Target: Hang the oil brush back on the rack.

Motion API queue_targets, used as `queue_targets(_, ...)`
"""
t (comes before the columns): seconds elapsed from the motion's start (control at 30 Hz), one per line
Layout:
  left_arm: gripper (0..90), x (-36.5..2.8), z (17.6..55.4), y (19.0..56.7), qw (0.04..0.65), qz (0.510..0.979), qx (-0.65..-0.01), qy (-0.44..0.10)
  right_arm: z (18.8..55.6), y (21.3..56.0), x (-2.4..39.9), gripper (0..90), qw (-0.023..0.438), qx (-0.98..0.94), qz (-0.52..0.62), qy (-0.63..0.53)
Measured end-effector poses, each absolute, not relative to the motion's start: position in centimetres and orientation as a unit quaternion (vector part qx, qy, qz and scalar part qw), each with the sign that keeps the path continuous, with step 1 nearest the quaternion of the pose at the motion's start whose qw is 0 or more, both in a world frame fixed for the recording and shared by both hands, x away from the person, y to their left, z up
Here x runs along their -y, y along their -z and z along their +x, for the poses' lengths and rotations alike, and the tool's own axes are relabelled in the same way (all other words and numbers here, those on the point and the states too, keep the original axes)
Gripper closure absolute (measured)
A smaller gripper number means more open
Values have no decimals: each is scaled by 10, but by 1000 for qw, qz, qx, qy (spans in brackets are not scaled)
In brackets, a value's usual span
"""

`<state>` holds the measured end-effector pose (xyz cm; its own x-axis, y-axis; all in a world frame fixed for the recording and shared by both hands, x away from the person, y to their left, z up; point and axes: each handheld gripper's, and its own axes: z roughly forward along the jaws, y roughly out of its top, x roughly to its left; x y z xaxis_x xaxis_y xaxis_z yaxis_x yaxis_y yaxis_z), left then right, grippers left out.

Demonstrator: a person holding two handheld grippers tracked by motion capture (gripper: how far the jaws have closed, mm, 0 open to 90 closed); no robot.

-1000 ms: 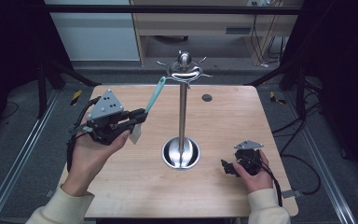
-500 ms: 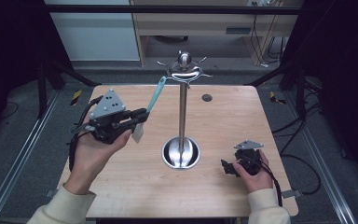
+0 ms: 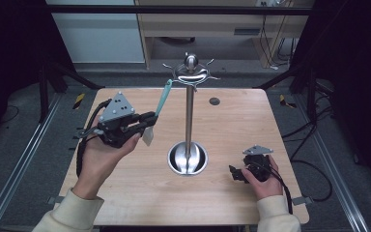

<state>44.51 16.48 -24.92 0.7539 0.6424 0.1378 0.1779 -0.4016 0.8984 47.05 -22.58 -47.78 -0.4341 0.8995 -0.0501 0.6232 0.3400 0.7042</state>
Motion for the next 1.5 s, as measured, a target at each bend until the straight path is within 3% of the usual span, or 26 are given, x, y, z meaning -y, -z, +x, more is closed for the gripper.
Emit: queue_targets(1.5,811,-156,460,259,501,793,-266,-224,470,478,226,72,221,-789,482,-311)
